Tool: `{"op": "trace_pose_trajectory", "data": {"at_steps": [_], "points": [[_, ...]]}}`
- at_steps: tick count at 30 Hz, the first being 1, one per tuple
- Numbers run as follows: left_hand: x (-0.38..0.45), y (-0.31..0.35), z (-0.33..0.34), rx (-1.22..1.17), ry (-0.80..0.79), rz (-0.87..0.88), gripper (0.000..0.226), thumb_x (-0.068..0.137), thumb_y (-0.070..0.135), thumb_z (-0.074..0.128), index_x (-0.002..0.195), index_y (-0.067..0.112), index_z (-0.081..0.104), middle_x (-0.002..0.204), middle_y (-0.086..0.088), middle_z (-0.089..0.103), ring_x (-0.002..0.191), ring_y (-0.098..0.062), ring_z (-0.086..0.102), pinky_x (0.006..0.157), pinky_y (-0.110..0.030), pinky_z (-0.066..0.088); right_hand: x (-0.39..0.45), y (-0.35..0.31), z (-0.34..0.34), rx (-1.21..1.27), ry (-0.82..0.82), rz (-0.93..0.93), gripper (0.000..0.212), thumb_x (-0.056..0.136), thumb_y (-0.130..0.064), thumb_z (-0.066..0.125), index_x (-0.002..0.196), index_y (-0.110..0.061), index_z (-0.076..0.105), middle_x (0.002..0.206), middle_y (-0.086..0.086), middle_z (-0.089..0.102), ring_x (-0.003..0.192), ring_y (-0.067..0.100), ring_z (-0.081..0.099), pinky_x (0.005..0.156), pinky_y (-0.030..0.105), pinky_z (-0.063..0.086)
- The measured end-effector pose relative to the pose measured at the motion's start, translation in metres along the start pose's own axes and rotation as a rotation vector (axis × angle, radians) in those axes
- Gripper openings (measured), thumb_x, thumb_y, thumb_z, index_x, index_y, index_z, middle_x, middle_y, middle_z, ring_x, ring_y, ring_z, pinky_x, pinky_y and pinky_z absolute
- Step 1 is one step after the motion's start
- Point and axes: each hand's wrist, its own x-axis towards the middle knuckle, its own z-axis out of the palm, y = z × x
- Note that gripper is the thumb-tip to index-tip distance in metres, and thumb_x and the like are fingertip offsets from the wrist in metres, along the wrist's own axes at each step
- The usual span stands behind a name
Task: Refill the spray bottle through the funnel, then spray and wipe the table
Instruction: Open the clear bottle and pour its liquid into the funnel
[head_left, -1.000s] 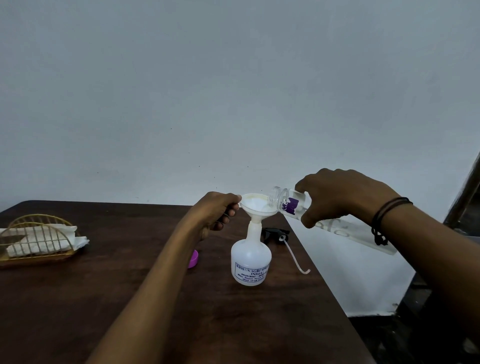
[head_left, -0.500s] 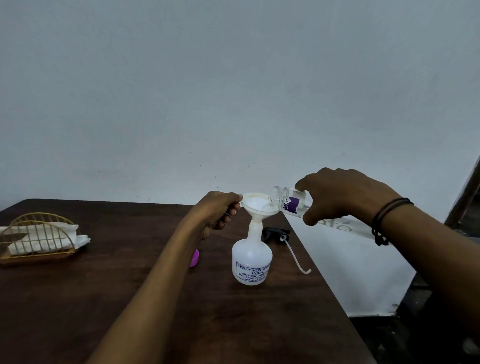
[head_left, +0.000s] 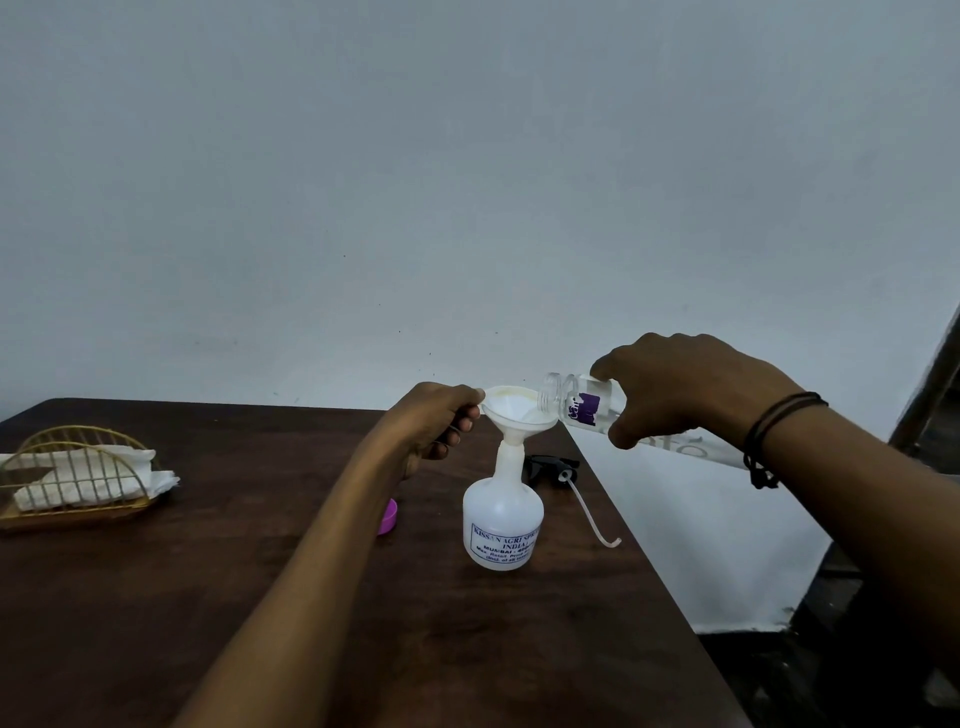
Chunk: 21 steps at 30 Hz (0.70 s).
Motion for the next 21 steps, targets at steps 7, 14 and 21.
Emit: {"op": "trace_pose_trajectory", "data": {"at_steps": [7,14,21], "points": [[-0.0003,-0.0002,-0.0004,0.004,-0.008,0.000,0.027,0.093,0.032,0.060,0.070,0.017,0.060,0.057,0.006,0.053,0.045,-0.008,0.040,0.046,-0.022,0.030,0.0006,-0.0007,-0.0006,-0.020,0.013,-0.005,0.058,0.072,-0.045,0.074,0.125,-0.029,0.056,0.086,-0.006,0.050,0.077,0.021,0.055,0.067,0.028,0.040],[-0.0012,-0.0002,-0.0006,0.006,-0.007,0.003,0.027,0.093,0.032,0.059,0.070,0.017,0.060,0.056,0.006,0.053,0.046,-0.009,0.040,0.047,-0.022,0.030,0.0024,-0.0004,0.0014,-0.058,0.058,-0.024,0.057,0.073,-0.042,0.073,0.125,-0.027,0.055,0.105,-0.001,0.061,0.090,0.024,0.062,0.068,0.029,0.040],[-0.0013,0.0000,-0.0009,0.008,-0.007,0.000,0.028,0.092,0.032,0.059,0.069,0.017,0.060,0.057,0.006,0.053,0.046,-0.009,0.041,0.047,-0.022,0.030,0.0022,-0.0005,0.0004,-0.077,0.100,-0.025,0.053,0.072,-0.038,0.072,0.121,-0.027,0.056,0.100,-0.001,0.060,0.088,0.024,0.062,0.059,0.026,0.033]]}}
